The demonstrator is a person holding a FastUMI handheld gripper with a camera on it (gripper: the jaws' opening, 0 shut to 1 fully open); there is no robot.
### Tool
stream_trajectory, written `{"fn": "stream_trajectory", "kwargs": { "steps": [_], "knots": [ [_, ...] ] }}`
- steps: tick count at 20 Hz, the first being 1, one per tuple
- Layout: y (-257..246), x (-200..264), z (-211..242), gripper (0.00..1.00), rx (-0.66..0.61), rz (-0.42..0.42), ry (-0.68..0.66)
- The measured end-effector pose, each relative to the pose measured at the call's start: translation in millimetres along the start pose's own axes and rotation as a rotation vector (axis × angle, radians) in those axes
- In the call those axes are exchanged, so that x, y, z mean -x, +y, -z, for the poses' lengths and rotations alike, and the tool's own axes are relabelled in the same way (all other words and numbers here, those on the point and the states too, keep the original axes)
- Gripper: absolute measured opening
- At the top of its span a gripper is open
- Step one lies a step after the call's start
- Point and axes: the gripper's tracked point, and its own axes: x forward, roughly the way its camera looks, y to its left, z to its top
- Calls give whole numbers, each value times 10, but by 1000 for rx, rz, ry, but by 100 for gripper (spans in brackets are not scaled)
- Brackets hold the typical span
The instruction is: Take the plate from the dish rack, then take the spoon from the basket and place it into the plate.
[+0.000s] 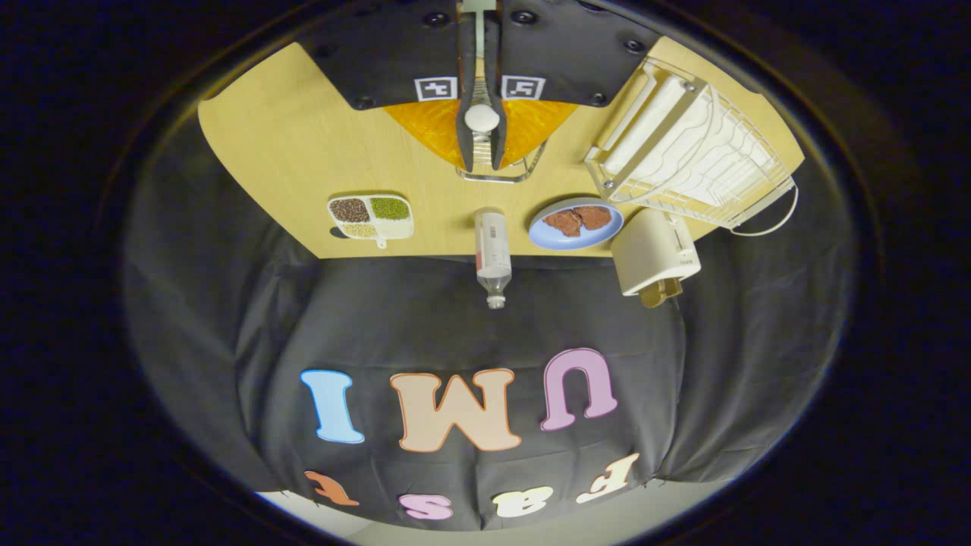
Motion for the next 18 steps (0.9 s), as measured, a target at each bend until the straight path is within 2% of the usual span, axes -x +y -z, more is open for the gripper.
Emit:
{"fn": "stream_trajectory", "kwargs": {
  "steps": [10,18],
  "knots": [
    [45,771,-393,7,-12,-103,-36],
    [51,1195,-273,7,-9,-158,-37]
  ]
}}
